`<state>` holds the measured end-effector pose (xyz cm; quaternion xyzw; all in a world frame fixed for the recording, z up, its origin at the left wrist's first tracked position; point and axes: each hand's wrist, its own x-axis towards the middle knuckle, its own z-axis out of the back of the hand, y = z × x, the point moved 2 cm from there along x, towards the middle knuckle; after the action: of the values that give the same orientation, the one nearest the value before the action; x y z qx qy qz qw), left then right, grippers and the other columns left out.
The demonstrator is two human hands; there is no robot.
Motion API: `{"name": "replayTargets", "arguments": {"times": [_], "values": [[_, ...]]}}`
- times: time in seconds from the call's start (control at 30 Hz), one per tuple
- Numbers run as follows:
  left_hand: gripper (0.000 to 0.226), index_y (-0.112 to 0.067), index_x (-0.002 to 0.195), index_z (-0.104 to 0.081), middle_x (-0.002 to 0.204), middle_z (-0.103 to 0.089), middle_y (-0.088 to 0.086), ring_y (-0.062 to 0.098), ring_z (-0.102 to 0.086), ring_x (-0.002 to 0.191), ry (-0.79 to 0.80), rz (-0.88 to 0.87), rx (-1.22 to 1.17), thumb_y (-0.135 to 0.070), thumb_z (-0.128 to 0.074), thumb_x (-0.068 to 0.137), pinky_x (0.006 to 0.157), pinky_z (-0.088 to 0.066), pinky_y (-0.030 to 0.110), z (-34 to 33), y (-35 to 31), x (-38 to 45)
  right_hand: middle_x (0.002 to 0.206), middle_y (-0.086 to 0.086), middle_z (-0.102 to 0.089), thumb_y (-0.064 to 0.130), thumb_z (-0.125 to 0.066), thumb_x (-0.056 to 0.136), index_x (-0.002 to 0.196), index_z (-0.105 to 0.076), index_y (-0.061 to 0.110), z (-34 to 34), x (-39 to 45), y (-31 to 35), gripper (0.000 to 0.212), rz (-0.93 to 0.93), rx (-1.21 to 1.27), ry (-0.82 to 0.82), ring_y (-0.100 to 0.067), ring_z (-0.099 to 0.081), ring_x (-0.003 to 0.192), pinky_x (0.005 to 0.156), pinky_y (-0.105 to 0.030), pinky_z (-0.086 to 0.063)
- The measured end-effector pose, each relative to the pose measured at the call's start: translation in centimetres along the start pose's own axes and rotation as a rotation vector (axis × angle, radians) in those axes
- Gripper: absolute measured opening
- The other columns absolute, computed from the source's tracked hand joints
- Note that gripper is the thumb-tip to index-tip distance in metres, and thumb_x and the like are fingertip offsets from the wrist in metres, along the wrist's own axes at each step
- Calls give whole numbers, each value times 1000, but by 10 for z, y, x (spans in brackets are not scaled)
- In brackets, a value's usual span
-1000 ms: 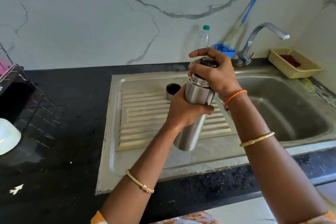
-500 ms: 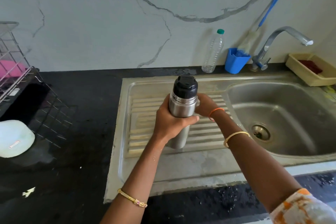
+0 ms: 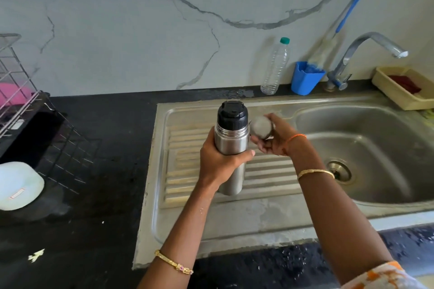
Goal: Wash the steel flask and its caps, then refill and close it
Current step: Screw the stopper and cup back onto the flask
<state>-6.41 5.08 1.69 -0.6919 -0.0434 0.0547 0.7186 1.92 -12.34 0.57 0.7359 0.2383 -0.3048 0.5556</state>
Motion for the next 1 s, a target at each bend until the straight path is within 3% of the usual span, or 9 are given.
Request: {"name": "replayTargets", "arguments": {"times": [0.1, 0.2, 0.33, 0.43, 0.53, 0.67, 0.73, 0.87, 1.0], "values": [[54, -31, 93, -61, 86, -73, -7, 11, -69, 75, -6, -6, -4, -9, -92, 55, 66, -58, 30, -9, -1, -4, 74, -19, -64, 51, -53, 86, 101, -52, -4, 19, -14, 8, 57, -79, 205, 61, -19, -63, 47, 45, -24, -54], [54, -31, 93, -61, 86, -73, -8, 12, -70, 76, -15, -6, -14, -9, -92, 54, 66, -57, 30, -17, -2, -7, 92, -18, -62, 45, -61, 83, 106, -51, 2, 29, -31, 22, 50, 34, 80, 26, -25, -67, 56, 49, -31, -57], [55, -32, 91, -61, 84, -73, -9, 11, -69, 75, -33, -4, -19, -8, -92, 53, 65, -56, 29, -33, -2, -13, 110, -19, -57, 31, -74, 78, 119, -48, 8, 43, -47, 31, 54, 160, -106, -30, -28, -64, 87, 57, -32, -59], [54, -31, 91, -60, 82, -72, -10, 7, -68, 72, -38, -8, -12, -6, -92, 54, 62, -54, 24, -48, -2, -20, 100, -13, -58, 19, -79, 72, 121, -43, 13, 56, -56, 33, 61, 334, -333, -66, -18, -59, 76, 59, -27, -51], [53, -31, 89, -60, 83, -72, -9, 10, -68, 73, -59, -12, 1, -7, -92, 54, 64, -57, 27, -65, -2, -26, 93, -3, -61, 11, -80, 61, 114, -51, 19, 64, -77, 43, 61, 493, -240, 185, -14, -58, 79, 64, -24, -45], [54, -33, 88, -58, 82, -70, -11, 10, -67, 73, -82, -24, 23, -9, -92, 53, 66, -57, 29, -88, -2, -31, 97, -1, -65, 5, -88, 52, 121, -51, 20, 70, -109, 61, 80, 698, -184, 516, -15, -64, 86, 73, -25, -53], [54, -33, 87, -58, 80, -70, -12, 12, -68, 75, -85, -37, 40, -12, -92, 51, 67, -58, 31, -99, -2, -34, 101, -4, -66, 13, -92, 47, 123, -52, 19, 74, -126, 67, 86, 811, -319, 564, -20, -63, 91, 79, -30, -55], [52, -32, 88, -59, 81, -71, -13, 11, -68, 75, -101, -35, 37, -13, -91, 52, 66, -58, 34, -120, -5, -40, 118, 3, -61, 4, -84, 63, 128, -53, 21, 75, -157, 80, 74, 1071, -976, 393, -18, -60, 105, 91, -34, -53], [52, -27, 92, -61, 84, -72, -9, 14, -70, 77, -101, -51, 37, -21, -87, 48, 70, -59, 40, -138, -8, -44, 122, 10, -60, 4, -81, 68, 130, -54, 24, 74, -165, 80, 70, 1067, -1192, 402, -7, -57, 109, 83, -10, -47]]}}
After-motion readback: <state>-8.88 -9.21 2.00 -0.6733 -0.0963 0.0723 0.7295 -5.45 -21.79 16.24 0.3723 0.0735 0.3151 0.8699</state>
